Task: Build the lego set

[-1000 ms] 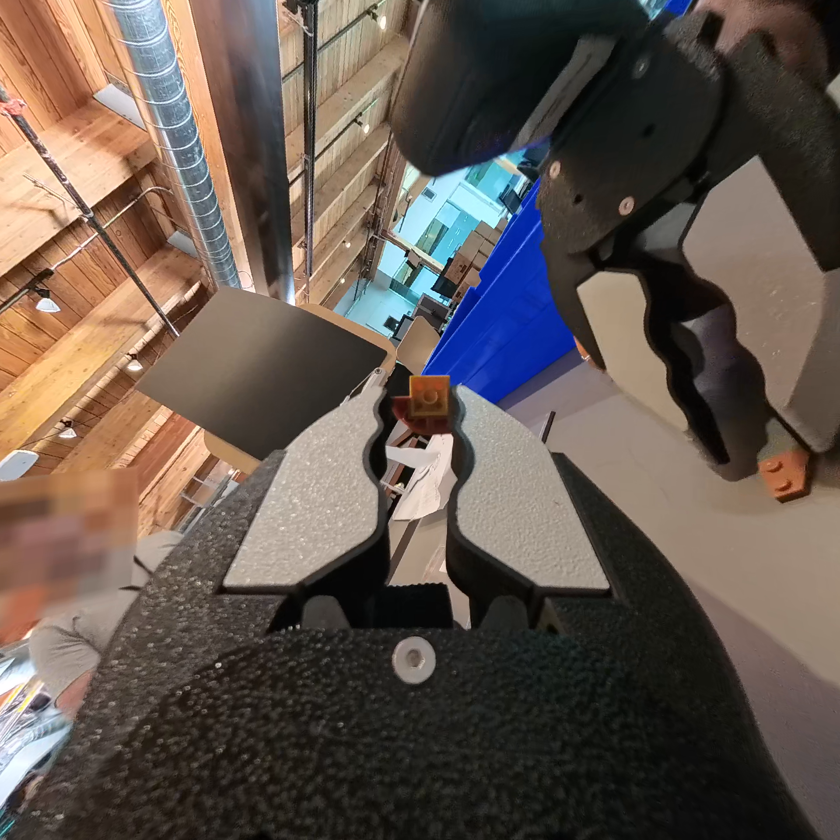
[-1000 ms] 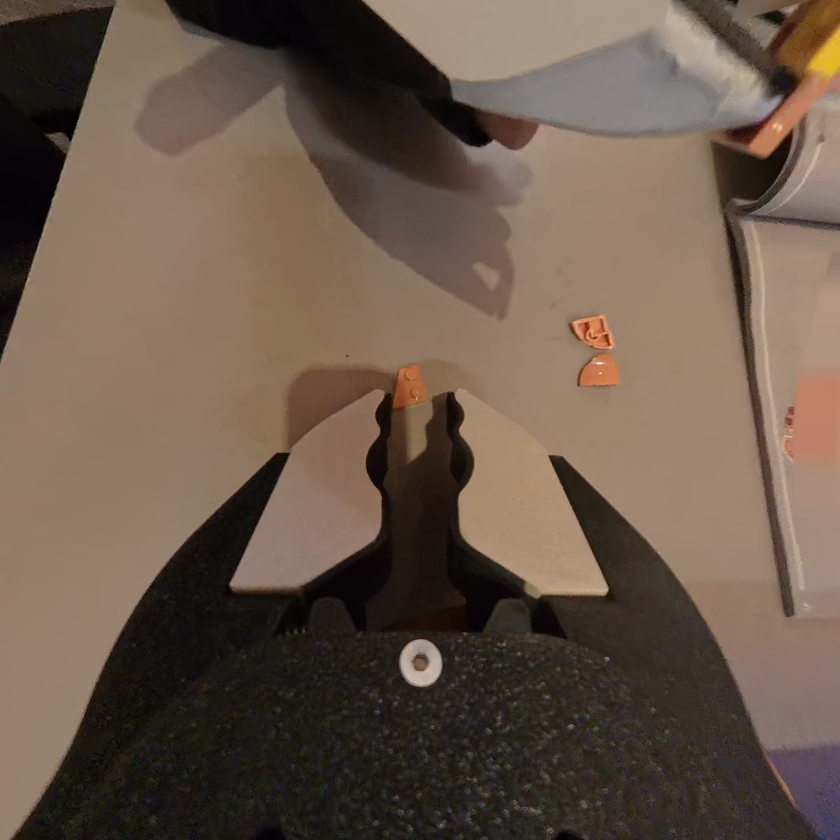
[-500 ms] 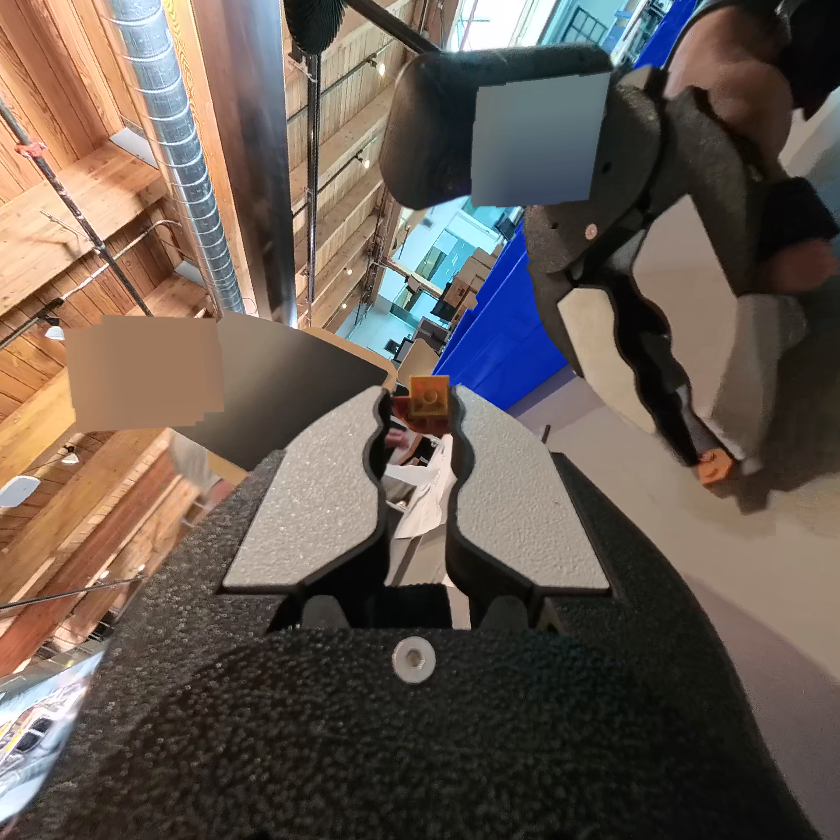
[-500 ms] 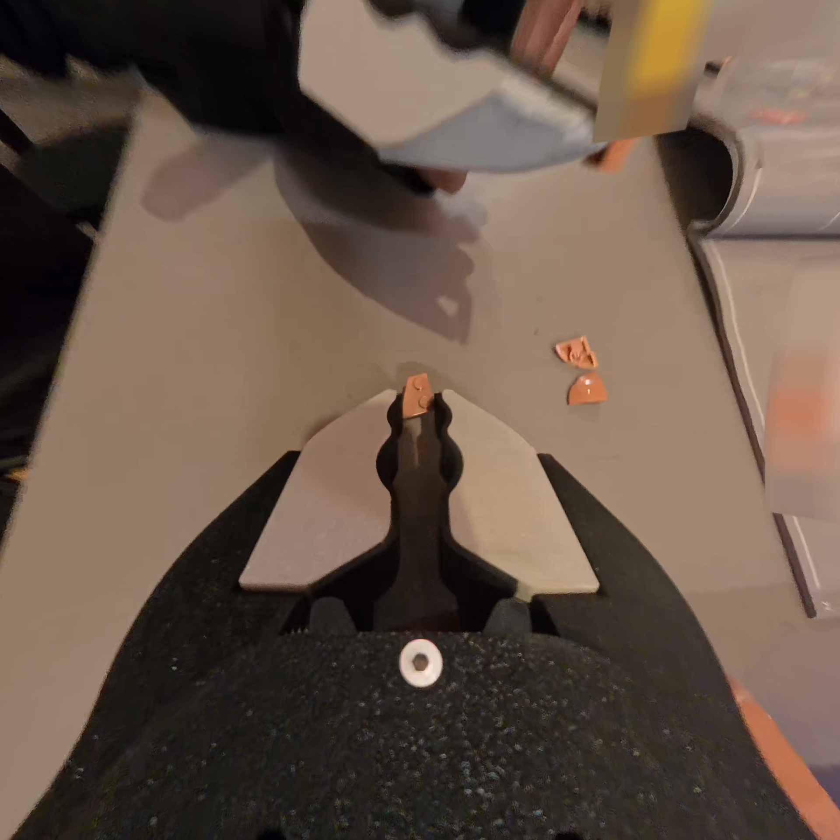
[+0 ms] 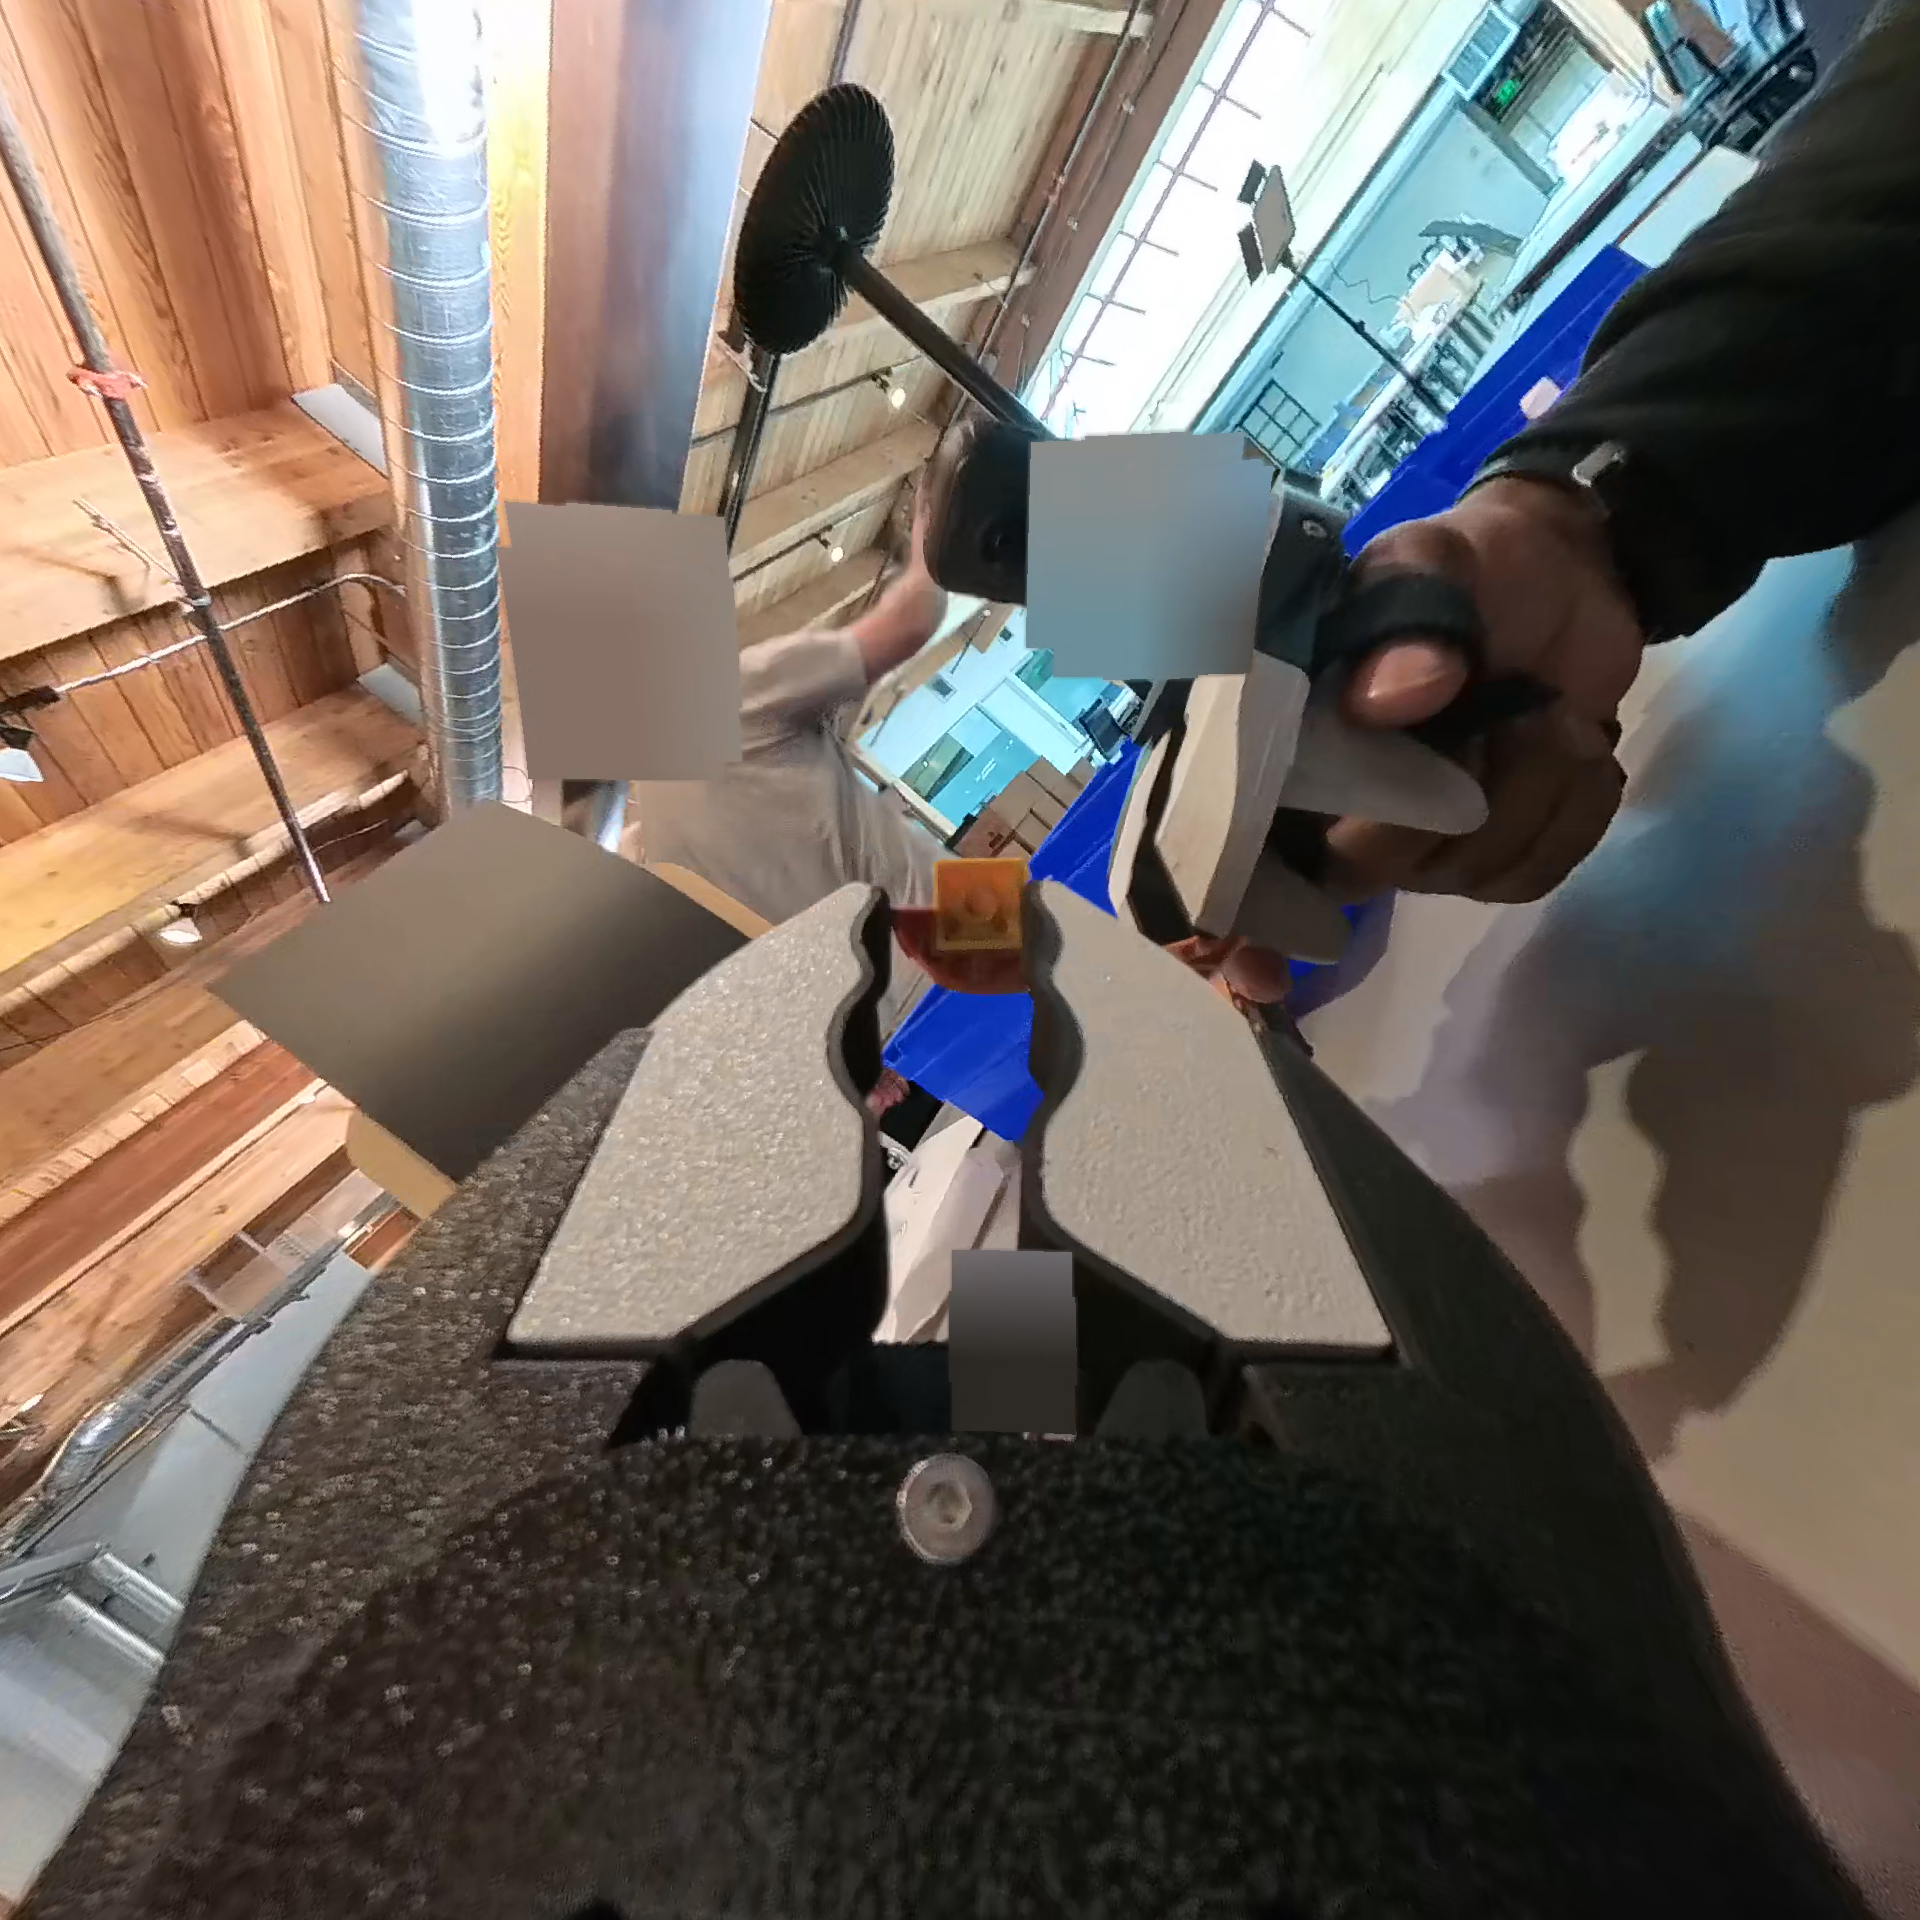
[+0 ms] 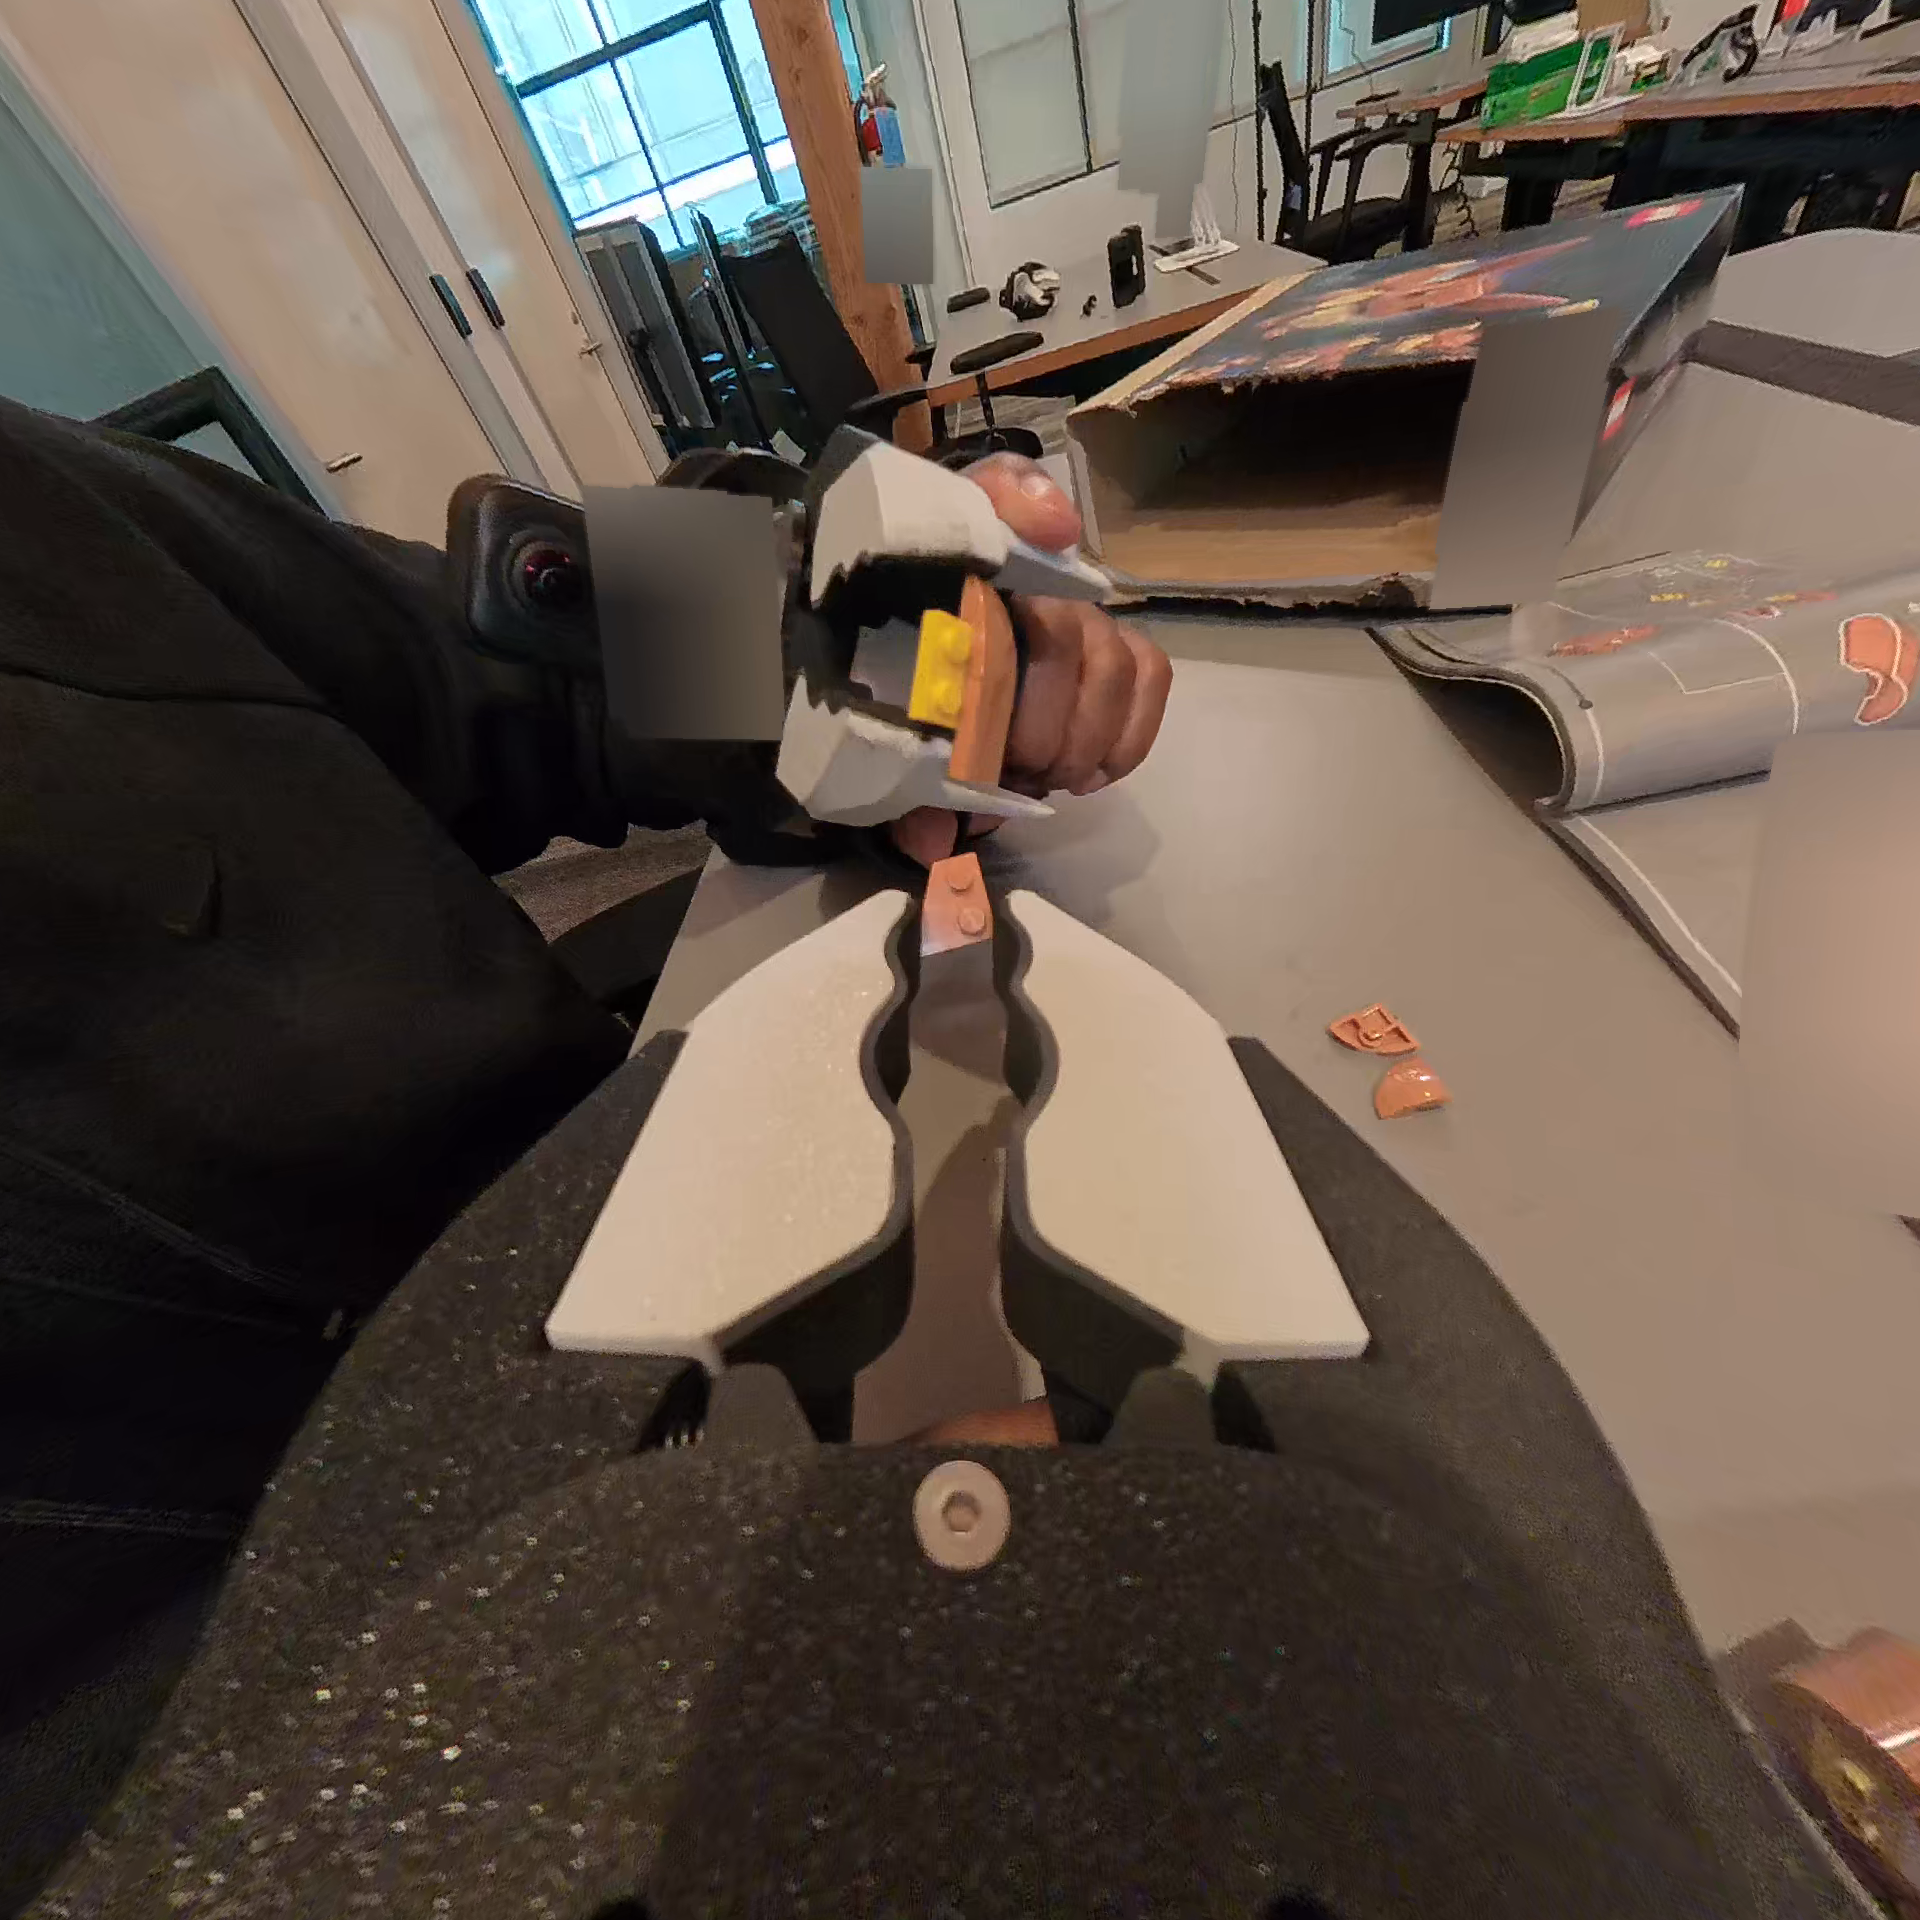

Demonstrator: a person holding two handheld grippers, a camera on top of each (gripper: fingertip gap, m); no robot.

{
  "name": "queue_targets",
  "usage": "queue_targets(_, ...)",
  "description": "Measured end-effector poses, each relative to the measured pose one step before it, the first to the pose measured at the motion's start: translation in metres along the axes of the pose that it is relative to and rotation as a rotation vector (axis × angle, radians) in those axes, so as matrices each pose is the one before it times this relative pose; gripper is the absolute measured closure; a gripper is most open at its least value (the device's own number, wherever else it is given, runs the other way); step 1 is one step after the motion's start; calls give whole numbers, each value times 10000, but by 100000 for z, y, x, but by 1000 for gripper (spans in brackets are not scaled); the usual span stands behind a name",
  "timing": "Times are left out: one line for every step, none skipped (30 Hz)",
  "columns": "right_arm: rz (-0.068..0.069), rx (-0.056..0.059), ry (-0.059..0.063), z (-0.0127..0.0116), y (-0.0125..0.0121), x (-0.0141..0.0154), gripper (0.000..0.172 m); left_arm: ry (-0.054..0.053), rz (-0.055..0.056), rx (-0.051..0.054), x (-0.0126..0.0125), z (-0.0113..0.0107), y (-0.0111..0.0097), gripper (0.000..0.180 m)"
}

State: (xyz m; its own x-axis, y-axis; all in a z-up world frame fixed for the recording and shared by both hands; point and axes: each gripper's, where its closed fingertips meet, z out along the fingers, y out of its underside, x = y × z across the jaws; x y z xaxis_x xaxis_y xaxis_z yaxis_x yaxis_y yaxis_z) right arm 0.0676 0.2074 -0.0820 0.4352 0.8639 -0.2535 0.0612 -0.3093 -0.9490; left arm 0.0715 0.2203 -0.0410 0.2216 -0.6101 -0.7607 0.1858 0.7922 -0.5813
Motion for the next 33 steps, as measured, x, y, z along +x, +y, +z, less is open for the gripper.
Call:
queue_targets(-49, -122, 89, -33, 206, 165, 159, 103, 102, -146, 192, 61, 357, 157)
queue_targets(-27, -153, 133, -65, 267, 252, 159, 108, 218, -224, 207, 66, 475, 156)
queue_targets(-1, -210, 181, -80, 387, 335, 159, 91, 359, -301, 200, 70, 583, 157)
queue_targets(-12, -250, 224, -106, 481, 389, 159, 138, 466, -334, 267, 64, 633, 156)
queue_targets(-61, -256, 232, -111, 541, 387, 159, 293, 502, -317, 504, 63, 634, 157)
queue_targets(-104, -211, 204, -94, 521, 287, 159, 461, 492, -341, 795, 77, 728, 156)
queue_targets(-106, -179, 161, -77, 468, 196, 159, 579, 452, -470, 1035, 120, 902, 157)
queue_targets(-83, -163, 107, -57, 428, 83, 159, 403, 474, -519, 841, 145, 902, 156)
queue_targets(-72, -145, 95, -54, 353, 56, 159, 255, 497, -458, 619, 130, 727, 156)
queue_targets(-72, -125, 100, -32, 290, 67, 159, 322, 437, -325, 645, 110, 463, 156)
queue_targets(-77, -131, 89, -26, 247, 55, 159, 409, 308, -190, 699, 65, 211, 156)
queue_targets(-80, -122, 68, -6, 203, 44, 159, 374, 171, -101, 590, 41, 57, 156)
queue_targets(-56, -80, 62, -25, 130, 64, 159, 306, 90, -72, 453, 56, 10, 156)
queue_targets(-15, -36, 41, -17, 52, 74, 159, 344, 51, -76, 442, 59, 12, 156)
queue_targets(13, -20, 20, -21, 20, 80, 159, 365, 24, -84, 409, 90, 26, 156)
queue_targets(28, -24, 20, -4, 45, 103, 159, 285, 2, -81, 265, 90, 18, 156)
queue_targets(44, -51, 23, 8, 94, 132, 159, 291, -10, -64, 233, 80, -25, 156)
queue_targets(75, -86, 11, 44, 171, 122, 159, 299, -20, -64, 224, 77, -32, 156)
queue_targets(123, -101, 4, 73, 197, 109, 159, 156, 5, -19, 66, 46, -98, 156)
queue_targets(154, -80, 13, 97, 178, 138, 159, 79, 46, 25, -8, 12, -180, 156)
queue_targets(177, -74, -21, 113, 150, 64, 159, -33, 52, 68, -110, -10, -256, 156)
queue_targets(192, -72, -68, 89, 105, 16, 159, -114, 71, 90, -165, -31, -303, 156)
queue_targets(187, 1, -54, 33, -59, 16, 159, -222, 101, 96, -250, -40, -300, 156)
queue_targets(213, 52, -114, 2, -110, -71, 159, -283, 115, 77, -287, -42, -257, 155)
queue_targets(208, 22, -165, 48, -42, -142, 159, -239, 97, 31, -189, -21, -189, 155)
queue_targets(143, -39, -76, 62, 73, -56, 159, -197, 66, 9, -134, -13, -159, 156)
queue_targets(51, -143, 45, 101, 210, 80, 159, -109, 46, 12, 5, 6, -144, 156)
queue_targets(1, -191, 62, 82, 247, 63, 159, 73, 28, -24, 259, 52, -67, 156)
queue_targets(-15, -161, 82, 56, 193, 77, 159, 229, 37, -76, 507, 106, 26, 156)
queue_targets(-24, -143, 93, 71, 176, 62, 159, 245, 57, -94, 538, 130, 59, 156)
queue_targets(-16, -110, 12, 89, 139, -28, 159, 235, 60, -74, 500, 113, 32, 156)
queue_targets(-6, -99, -43, 92, 115, -110, 159, 168, 20, -14, 332, 84, -87, 156)
queue_targets(24, -109, -9, 106, 114, -54, 159, 179, -40, 18, 271, 51, -143, 156)
